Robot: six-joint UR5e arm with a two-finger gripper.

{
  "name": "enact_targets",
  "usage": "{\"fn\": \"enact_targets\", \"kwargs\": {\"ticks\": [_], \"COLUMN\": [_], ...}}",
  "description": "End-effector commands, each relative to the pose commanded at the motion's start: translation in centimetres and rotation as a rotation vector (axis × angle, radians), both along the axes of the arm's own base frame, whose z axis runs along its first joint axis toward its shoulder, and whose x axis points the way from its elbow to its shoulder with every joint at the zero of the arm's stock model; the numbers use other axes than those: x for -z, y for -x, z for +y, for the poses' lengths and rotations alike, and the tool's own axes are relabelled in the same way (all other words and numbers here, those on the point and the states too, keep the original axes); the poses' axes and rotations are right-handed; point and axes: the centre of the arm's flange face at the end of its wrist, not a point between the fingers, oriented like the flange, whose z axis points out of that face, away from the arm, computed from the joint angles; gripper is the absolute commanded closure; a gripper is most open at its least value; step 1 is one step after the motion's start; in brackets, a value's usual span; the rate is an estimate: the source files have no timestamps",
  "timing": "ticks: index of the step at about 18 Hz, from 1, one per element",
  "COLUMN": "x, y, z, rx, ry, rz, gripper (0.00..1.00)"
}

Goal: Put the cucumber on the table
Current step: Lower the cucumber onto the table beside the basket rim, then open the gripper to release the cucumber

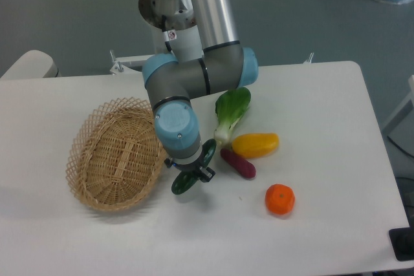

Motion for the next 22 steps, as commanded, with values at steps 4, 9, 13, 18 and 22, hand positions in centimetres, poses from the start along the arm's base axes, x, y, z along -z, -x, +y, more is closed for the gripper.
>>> {"fn": "enact_targets", "kwargs": {"ticks": [4,9,13,18,22], "x": [0.2,0.0,-1.2,-4.1,-8.1], "y": [-0.2,0.0,0.3,2.3,5.8], "z": [0.2,0.2,0.2,1.0,1.9], "rx": [-0.008,0.000,-0.007,-0.016,0.005], "ry": [0.002,-0.003,-0.014,-0.054,-0.113], "rz": [0.002,0.007,0.028,0.072,0.119], "gripper": [0.67,0.07,0.00,0.00,0.00]}}
